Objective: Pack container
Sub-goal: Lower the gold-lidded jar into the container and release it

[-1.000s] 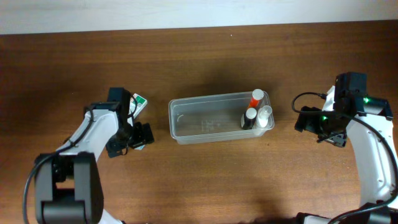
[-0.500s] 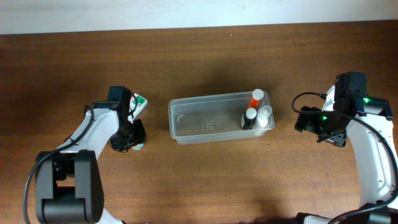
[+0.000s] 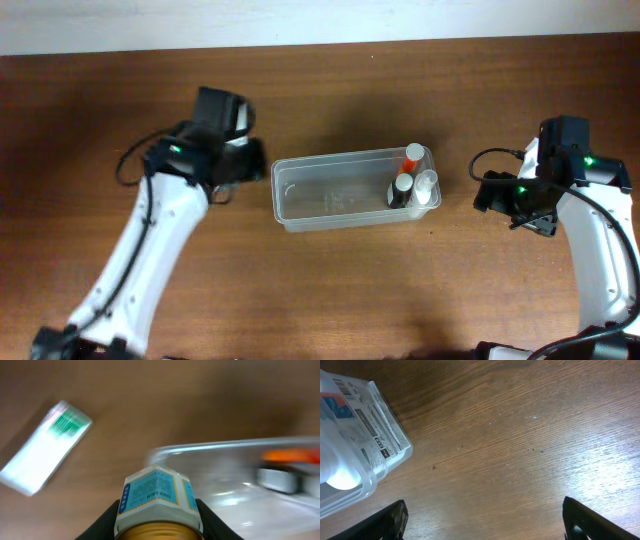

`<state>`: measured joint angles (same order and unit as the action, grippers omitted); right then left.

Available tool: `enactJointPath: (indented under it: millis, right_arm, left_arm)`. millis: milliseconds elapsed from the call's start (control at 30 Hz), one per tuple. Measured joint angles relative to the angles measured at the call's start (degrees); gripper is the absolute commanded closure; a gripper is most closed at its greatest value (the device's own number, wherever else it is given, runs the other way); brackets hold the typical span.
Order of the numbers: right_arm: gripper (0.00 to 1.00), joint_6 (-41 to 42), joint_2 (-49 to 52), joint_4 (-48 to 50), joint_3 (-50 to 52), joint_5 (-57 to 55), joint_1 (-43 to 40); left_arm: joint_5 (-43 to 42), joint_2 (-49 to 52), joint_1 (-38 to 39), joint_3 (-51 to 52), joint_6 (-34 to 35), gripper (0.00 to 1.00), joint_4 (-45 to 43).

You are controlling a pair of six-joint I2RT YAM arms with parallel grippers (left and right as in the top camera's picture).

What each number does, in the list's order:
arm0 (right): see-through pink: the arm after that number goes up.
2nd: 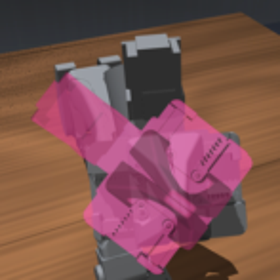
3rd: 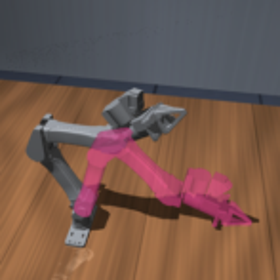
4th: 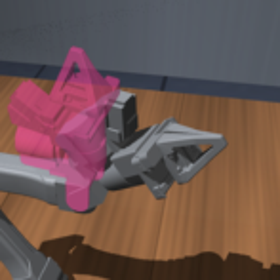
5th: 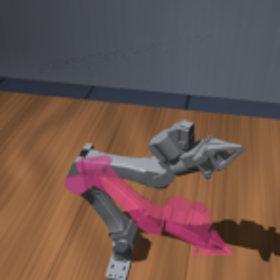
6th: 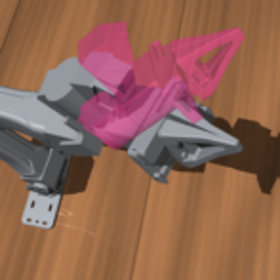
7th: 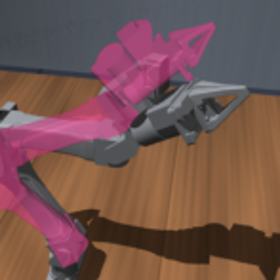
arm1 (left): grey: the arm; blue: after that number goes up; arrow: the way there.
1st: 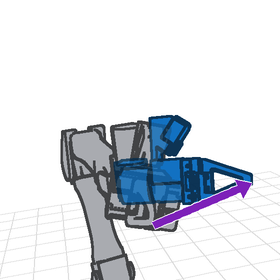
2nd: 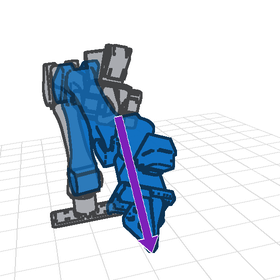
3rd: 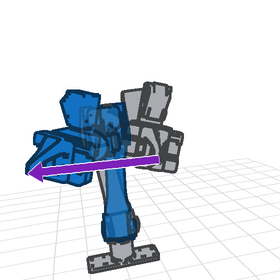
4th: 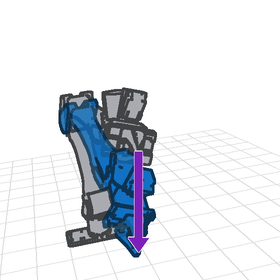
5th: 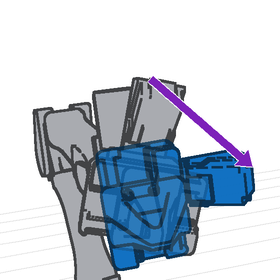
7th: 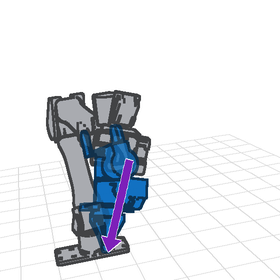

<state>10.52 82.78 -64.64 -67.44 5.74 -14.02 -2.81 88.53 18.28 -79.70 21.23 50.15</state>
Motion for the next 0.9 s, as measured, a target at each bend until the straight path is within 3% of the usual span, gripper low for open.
enactJointPath:
  millis: [133,367,767,833,867,900]
  right_arm:
    - [0.10,0.0,0.0,0.0,0.0,0.0,0.0]
    - [0.10,0.0,0.0,0.0,0.0,0.0,0.0]
    - [0.10,0.0,0.0,0.0,0.0,0.1,0.0]
    - [0.10,0.0,0.0,0.0,0.0,0.3,0.0]
    - [0.10,0.0,0.0,0.0,0.0,0.4,0.0]
    - [0.10,0.0,0.0,0.0,0.0,0.4,0.0]
  left_arm:
    - [0.1,0.3,8.3,-0.5,0.7,0.79,-3.0]
    - [0.2,10.5,18.4,-0.4,3.5,0.85,-11.4]
    - [-2.7,26.6,21.7,-0.3,11.2,0.88,-26.8]
    - [-4.0,27.7,21.8,-0.3,11.6,0.69,-27.8]
    - [-4.7,28.2,21.9,-0.3,11.8,0.66,-27.7]
    - [-4.8,28.2,21.9,-0.3,11.8,0.56,-27.6]
